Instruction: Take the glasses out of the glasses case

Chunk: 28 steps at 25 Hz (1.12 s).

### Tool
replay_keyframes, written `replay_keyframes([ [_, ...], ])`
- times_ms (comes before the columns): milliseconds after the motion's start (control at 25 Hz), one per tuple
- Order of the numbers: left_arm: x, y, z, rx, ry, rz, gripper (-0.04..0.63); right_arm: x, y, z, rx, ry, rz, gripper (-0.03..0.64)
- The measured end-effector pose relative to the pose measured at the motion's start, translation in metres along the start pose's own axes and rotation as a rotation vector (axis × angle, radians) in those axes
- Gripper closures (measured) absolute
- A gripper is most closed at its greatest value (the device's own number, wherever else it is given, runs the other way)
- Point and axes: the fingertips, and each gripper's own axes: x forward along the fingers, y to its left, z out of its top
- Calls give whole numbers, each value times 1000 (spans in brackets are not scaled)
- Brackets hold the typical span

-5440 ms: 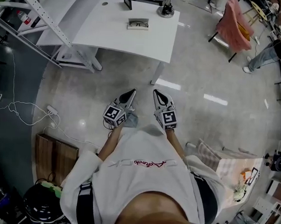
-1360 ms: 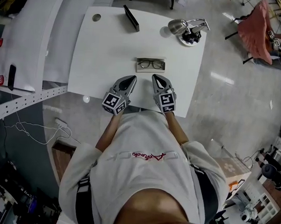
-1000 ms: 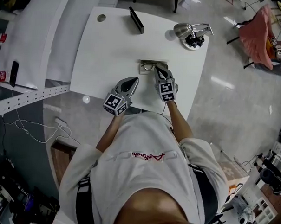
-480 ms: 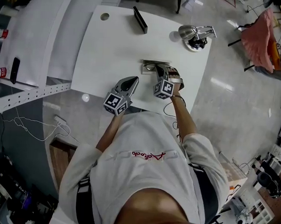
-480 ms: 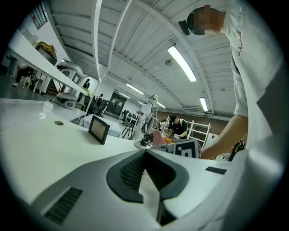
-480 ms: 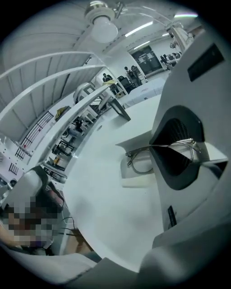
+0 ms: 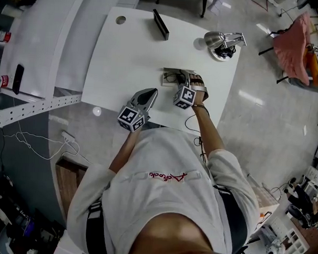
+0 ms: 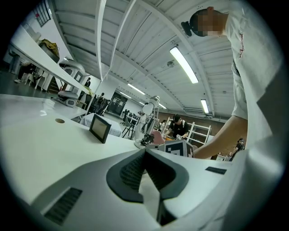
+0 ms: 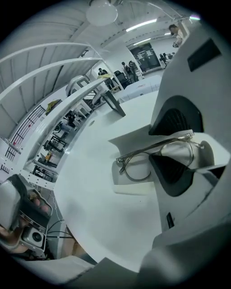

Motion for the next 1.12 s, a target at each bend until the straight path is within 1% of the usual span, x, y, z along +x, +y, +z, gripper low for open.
replay_keyframes([
  [200,0,2,1,-4,-2,3,572,4,1,3,-31,14,59,491],
  [360,0,4,0,-4,-2,4,574,8,11,3,-131,14,121,511],
  [440,1,4,0,-4,-3,1,574,9,13,2,-184,23,130,529],
  [480,1,3,1,-3,-5,1,572,8,12,1,-212,32,126,583],
  [520,1,3,2,-2,-7,1,574,7,11,1,-230,36,123,588],
  [640,-1,4,5,-1,-11,5,572,7,9,1,-232,32,120,588],
  [760,-2,4,6,-9,-9,2,574,5,6,2,-225,27,100,589],
  [880,-4,6,5,3,-10,6,572,0,1,4,-216,16,62,589],
  [1120,-3,0,10,24,-23,-22,574,-21,-14,22,-172,-42,-27,589],
])
